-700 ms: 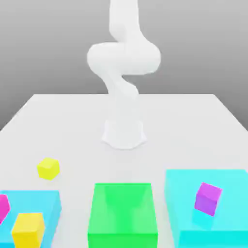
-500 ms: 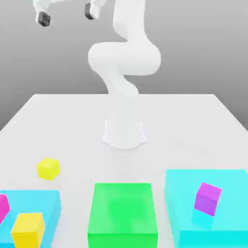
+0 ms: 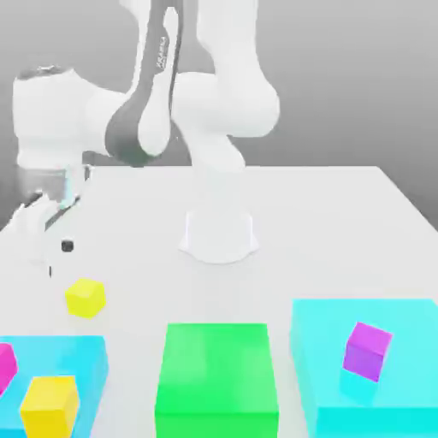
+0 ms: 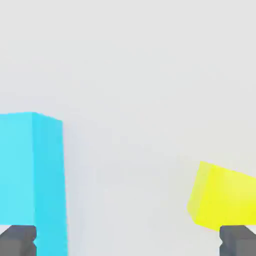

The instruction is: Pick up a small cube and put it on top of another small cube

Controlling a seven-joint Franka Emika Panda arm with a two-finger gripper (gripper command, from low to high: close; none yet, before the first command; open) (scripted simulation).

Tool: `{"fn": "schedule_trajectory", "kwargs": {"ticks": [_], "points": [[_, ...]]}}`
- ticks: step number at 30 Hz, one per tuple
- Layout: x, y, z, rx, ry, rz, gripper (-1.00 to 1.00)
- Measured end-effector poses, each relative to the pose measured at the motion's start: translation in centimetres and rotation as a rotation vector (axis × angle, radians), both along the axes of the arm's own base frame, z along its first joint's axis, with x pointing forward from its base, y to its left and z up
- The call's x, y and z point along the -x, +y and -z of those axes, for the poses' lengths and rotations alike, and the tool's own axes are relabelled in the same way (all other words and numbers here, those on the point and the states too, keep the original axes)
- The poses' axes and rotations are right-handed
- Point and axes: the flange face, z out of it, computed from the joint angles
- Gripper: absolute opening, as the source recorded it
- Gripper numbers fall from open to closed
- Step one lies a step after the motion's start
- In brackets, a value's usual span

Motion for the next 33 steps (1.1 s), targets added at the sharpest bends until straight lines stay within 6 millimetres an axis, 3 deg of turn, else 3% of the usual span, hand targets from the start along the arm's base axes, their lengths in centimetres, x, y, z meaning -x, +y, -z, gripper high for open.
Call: {"fn": "schedule_trajectory", "kwargs": {"ticks": [2, 8, 9, 15, 24, 33], "points": [[1.3, -0.2, 2.1, -0.017, 0.014, 0.061, 0.00], [1.5, 0.1, 7.1, -0.021, 0.020, 0.069, 0.00], [1.5, 0.1, 7.7, -0.021, 0.020, 0.069, -1.00], [1.5, 0.1, 8.0, -0.019, 0.018, 0.069, -1.00], [1.4, 0.0, 1.8, -0.021, 0.018, 0.067, -1.00], [-8.5, -3.7, -2.8, -0.020, 0.018, -0.202, -1.00]]}}
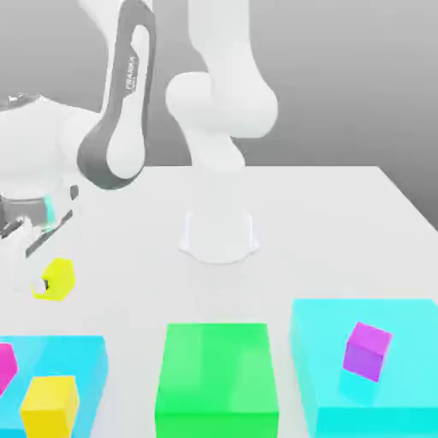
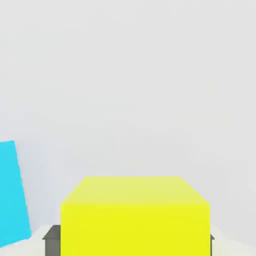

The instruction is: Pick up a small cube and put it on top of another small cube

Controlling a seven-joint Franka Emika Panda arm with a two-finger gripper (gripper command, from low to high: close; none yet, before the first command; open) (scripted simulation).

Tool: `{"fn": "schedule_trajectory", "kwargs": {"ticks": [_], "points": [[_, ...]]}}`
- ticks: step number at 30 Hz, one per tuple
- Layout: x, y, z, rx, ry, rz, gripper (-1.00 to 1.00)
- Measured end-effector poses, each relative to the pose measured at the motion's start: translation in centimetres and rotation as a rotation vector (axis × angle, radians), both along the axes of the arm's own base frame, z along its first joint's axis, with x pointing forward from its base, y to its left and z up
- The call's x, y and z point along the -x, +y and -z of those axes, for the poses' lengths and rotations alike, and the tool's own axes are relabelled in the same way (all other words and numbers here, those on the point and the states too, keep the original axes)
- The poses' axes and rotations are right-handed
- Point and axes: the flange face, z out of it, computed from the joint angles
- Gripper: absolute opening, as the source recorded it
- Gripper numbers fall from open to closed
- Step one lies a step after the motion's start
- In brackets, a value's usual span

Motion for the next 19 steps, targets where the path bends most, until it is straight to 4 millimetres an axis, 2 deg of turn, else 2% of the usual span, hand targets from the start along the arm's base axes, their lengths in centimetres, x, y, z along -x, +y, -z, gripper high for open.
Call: {"fn": "schedule_trajectory", "kwargs": {"ticks": [6, 11, 12, 13, 15, 16, 19], "points": [[-7.1, -1.3, -3.7, 0.000, -0.001, -0.190, -1.00], [-12.8, -1.4, -7.2, 0.001, 0.000, -0.346, -1.00], [-13.6, -1.4, -7.1, 0.001, 0.000, -0.367, -1.00], [-14.0, -1.4, -6.1, 0.001, 0.000, -0.377, -1.00], [-14.2, -1.4, -3.0, 0.002, 0.000, -0.385, -1.00], [-14.3, -1.4, -2.1, 0.002, 0.001, -0.386, 1.00], [-14.3, -1.4, -2.1, 0.002, 0.001, -0.386, 1.00]]}}
